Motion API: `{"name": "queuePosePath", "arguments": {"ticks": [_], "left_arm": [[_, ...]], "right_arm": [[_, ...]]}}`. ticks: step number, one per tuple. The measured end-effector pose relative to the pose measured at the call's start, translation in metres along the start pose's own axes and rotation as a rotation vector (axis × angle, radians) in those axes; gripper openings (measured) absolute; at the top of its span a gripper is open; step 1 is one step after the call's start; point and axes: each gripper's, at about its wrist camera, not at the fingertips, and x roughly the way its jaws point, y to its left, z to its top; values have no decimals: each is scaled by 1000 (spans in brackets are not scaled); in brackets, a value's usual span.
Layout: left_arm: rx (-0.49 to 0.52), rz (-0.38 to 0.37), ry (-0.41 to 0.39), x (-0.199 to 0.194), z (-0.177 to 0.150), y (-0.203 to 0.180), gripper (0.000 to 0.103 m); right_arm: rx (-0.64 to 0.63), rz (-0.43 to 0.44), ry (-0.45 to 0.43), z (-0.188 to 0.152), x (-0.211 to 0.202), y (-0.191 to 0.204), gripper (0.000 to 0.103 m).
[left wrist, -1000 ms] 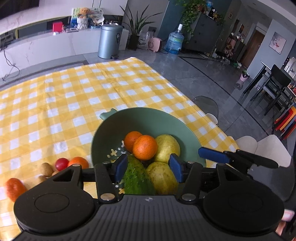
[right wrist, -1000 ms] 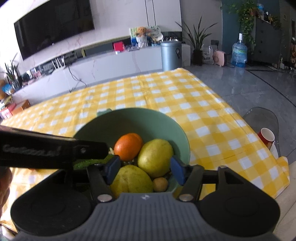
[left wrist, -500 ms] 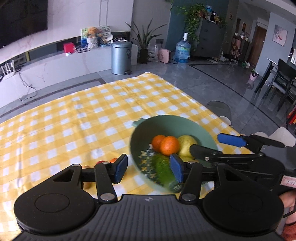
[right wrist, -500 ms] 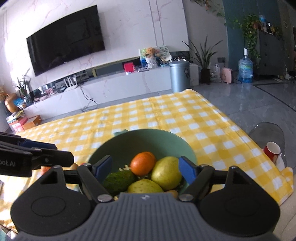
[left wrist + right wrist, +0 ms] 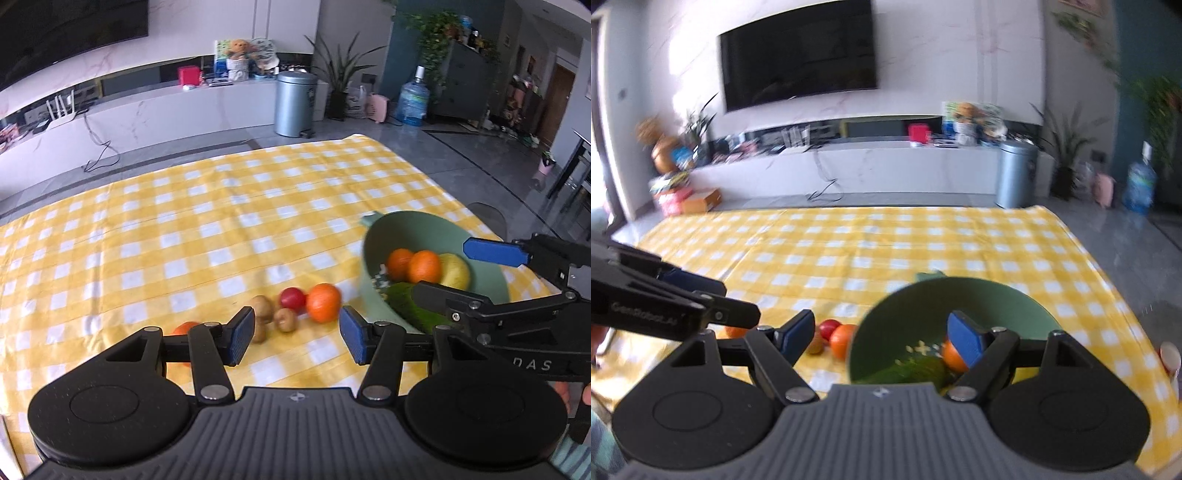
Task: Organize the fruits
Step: 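Withdraw both grippers from the colander toward the remaining tangerines, then grasp a tangerine with the left gripper while the right gripper grasps another tangerine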
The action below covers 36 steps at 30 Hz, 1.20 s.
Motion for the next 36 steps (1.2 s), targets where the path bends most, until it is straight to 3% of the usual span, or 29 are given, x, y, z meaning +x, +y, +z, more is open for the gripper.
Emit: {"name": "queuePosePath", "arguments": {"ticks": [6, 15, 23, 28, 36], "left_arm": [[-33, 12, 9, 6, -7, 25, 62], [-102, 0, 34, 19, -19, 58, 62], [-102, 31, 71, 36, -28, 72, 62], [-97, 47, 78, 47, -32, 79, 69], [-100, 64, 91, 61, -34, 85, 70]], "right_arm": [[-117, 39, 79, 13, 25, 20, 74], [-257, 110, 235, 26, 65, 38, 62], [-485, 152, 350, 27, 94, 61, 53], [-611, 156, 444, 26, 117, 67, 53], [-718, 143, 540, 19, 148, 71, 53]]}}
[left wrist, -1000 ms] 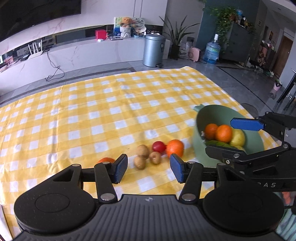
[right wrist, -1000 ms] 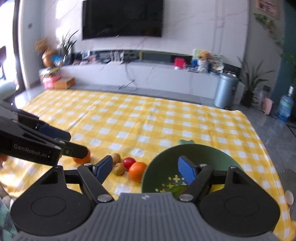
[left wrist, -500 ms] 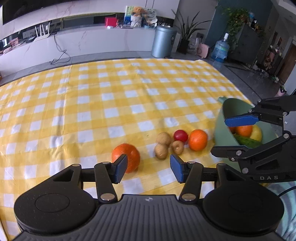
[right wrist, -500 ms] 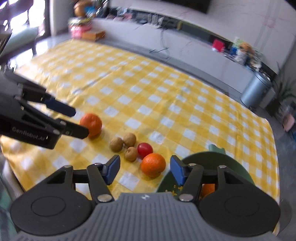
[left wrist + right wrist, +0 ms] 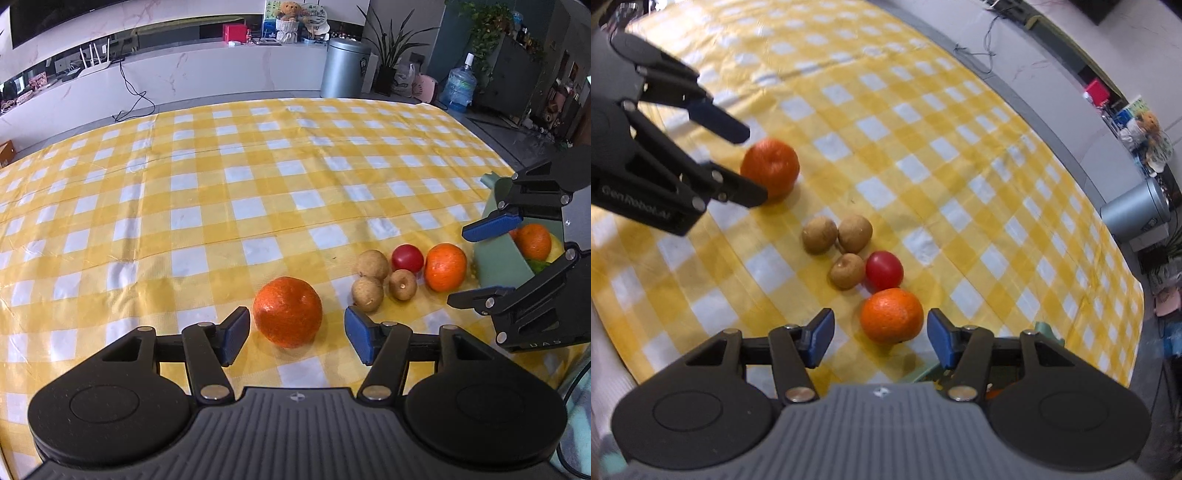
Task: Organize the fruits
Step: 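Grasp a tangerine with the left gripper while the right gripper grasps another tangerine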
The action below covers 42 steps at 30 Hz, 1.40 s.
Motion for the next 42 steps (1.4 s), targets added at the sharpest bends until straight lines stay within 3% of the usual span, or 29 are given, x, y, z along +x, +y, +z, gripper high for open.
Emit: {"name": "queuePosePath", "arguments": {"ticks": [10, 13, 21, 27, 42], "left_arm": [[-29, -6, 21, 12, 1, 7, 69], [-38, -21, 21, 14, 2, 8, 62], [-46, -22, 37, 18, 0, 10, 51], [-39, -13, 41, 14, -2, 8, 50], [-127, -67, 0, -18, -12, 5, 49]], "right_arm": [[-64, -11, 79, 9, 26, -2, 49], [-68, 1, 93, 10, 30, -2, 42], [-46, 31, 79, 15, 28, 0, 41], [-43, 105, 64, 24, 22, 13, 40], [-50, 96, 10, 25, -1, 40, 40]]}}
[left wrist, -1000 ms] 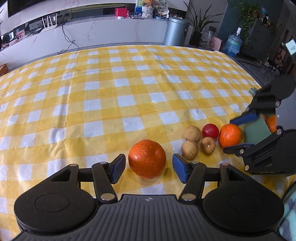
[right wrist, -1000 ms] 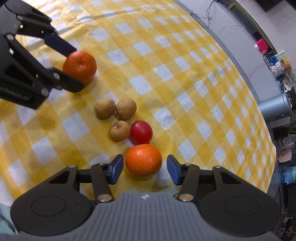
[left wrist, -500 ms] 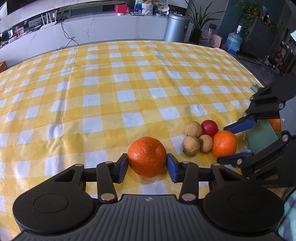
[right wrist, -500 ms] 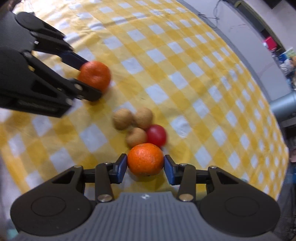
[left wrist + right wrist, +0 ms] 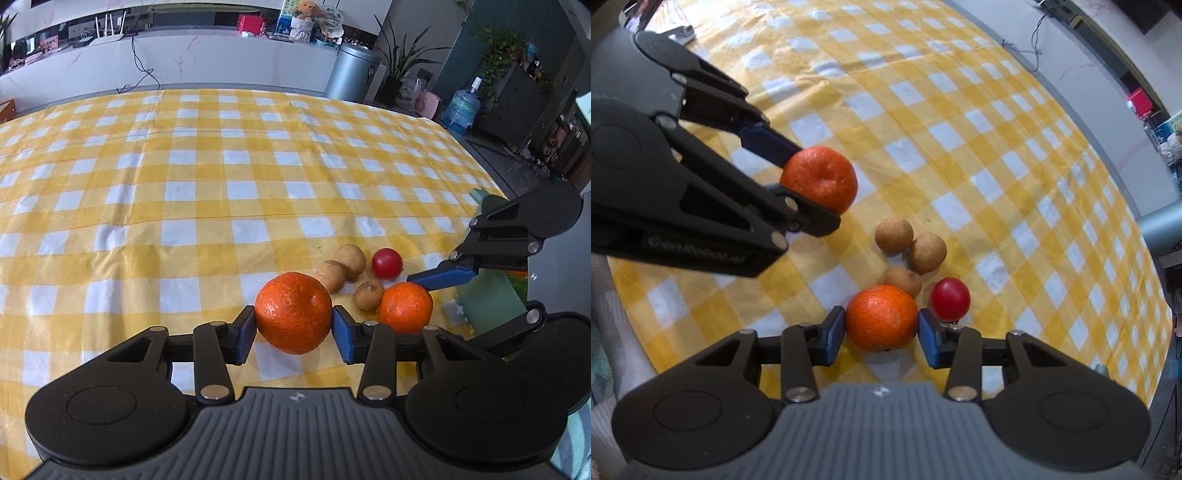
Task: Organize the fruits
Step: 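Grasp a tangerine with the left gripper while the right gripper grasps another tangerine, then carry both held tangerines over the colander with the left and right grippers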
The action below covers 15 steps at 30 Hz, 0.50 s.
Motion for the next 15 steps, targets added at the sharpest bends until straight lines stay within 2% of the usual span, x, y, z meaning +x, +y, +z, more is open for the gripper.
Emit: {"name": "queuePosePath", "arguments": {"ticks": [7, 15], "left_arm": [[17, 3, -44, -25, 2, -21, 49], [56, -18, -91, -52, 1, -54, 49]], "right_arm": [[70, -20, -90, -13, -35, 3, 40], [165, -46, -200, -44, -82, 2, 40]]}}
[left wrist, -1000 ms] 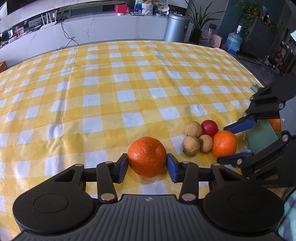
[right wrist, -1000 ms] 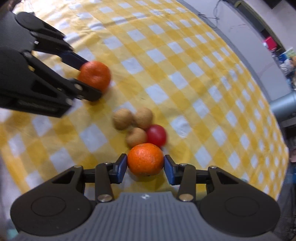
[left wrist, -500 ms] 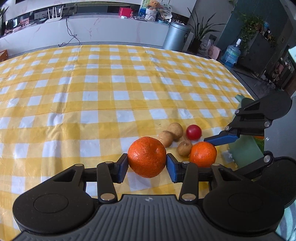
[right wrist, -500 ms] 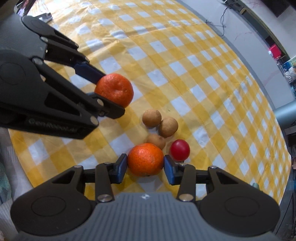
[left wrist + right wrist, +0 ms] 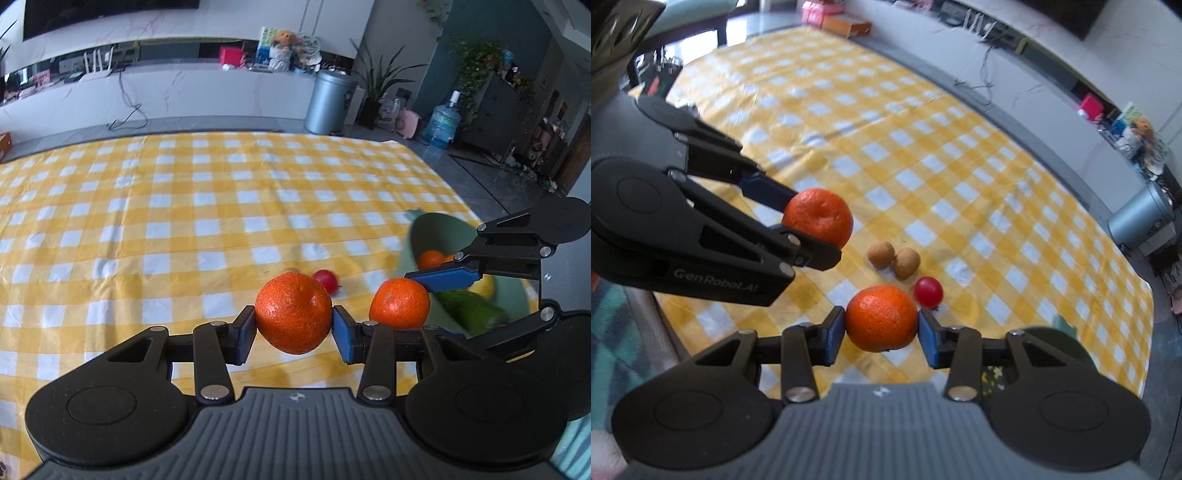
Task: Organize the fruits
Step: 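Carry both held tangerines over the colander with the left and right grippers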
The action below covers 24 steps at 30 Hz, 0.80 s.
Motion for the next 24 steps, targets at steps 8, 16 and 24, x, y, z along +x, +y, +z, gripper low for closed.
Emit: {"name": "queuePosePath", "arguments": {"ticks": [8, 16, 24], "left_arm": [[49, -49, -61, -24, 11, -44, 49], [101, -141, -90, -30, 25, -85, 49], [145, -240, -29, 3, 36, -125, 49]], "right_arm": [[89, -56, -97, -29, -50, -20, 40], [245, -127, -161, -66, -84, -62, 40], [388, -181, -141, -114, -93, -103, 40]]}}
